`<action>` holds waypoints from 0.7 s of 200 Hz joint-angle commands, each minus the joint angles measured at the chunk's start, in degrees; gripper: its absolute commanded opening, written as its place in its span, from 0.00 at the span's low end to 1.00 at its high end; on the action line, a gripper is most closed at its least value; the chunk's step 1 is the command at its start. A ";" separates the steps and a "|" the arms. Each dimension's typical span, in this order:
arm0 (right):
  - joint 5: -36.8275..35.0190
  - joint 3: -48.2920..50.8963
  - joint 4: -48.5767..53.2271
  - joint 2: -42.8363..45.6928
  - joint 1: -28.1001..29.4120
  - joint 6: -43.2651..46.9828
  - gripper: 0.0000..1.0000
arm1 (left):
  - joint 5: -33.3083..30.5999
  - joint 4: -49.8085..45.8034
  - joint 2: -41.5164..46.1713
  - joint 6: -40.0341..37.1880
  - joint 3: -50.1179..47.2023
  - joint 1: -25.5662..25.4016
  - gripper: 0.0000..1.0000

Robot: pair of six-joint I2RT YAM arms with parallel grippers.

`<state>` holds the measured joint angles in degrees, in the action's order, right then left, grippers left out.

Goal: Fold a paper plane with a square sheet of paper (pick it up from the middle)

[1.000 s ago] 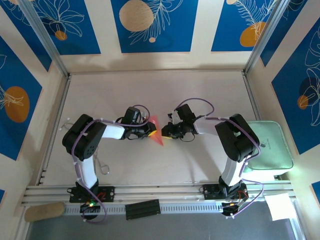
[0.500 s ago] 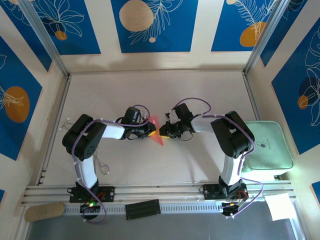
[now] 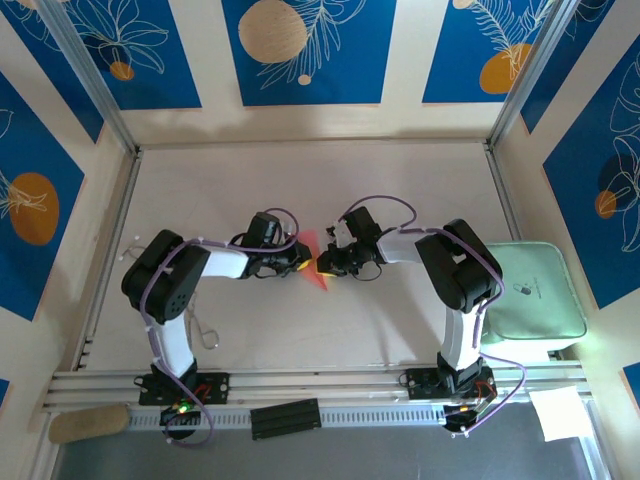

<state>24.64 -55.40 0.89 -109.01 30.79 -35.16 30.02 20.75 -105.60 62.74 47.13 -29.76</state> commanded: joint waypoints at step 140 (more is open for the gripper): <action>4.05 -0.84 -0.20 -1.81 -0.99 3.69 0.15 | 0.56 -5.11 -0.67 -4.37 3.66 2.51 0.15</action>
<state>29.28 -55.40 -1.65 -109.97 29.98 -32.36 29.80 17.32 -105.30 60.31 49.01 -27.59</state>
